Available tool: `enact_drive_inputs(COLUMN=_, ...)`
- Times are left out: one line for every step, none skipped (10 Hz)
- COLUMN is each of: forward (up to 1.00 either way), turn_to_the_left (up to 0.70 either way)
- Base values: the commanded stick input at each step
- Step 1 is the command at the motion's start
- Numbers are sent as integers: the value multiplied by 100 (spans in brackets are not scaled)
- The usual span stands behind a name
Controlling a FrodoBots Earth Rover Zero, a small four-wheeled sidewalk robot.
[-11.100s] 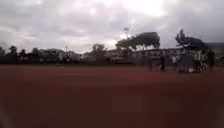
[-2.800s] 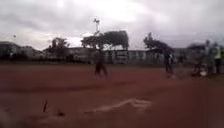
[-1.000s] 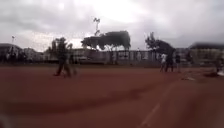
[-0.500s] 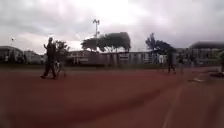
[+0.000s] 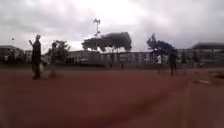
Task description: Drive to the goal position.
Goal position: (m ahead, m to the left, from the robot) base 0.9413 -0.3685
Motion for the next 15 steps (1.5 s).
enact_drive_inputs(forward=70, turn_to_the_left=0)
enact_drive_inputs(forward=70, turn_to_the_left=0)
enact_drive_inputs(forward=70, turn_to_the_left=0)
enact_drive_inputs(forward=70, turn_to_the_left=0)
enact_drive_inputs(forward=70, turn_to_the_left=0)
enact_drive_inputs(forward=70, turn_to_the_left=0)
enact_drive_inputs(forward=70, turn_to_the_left=0)
enact_drive_inputs(forward=70, turn_to_the_left=0)
enact_drive_inputs(forward=70, turn_to_the_left=0)
enact_drive_inputs(forward=70, turn_to_the_left=0)
enact_drive_inputs(forward=70, turn_to_the_left=0)
enact_drive_inputs(forward=70, turn_to_the_left=0)
enact_drive_inputs(forward=70, turn_to_the_left=0)
enact_drive_inputs(forward=70, turn_to_the_left=0)
enact_drive_inputs(forward=70, turn_to_the_left=0)
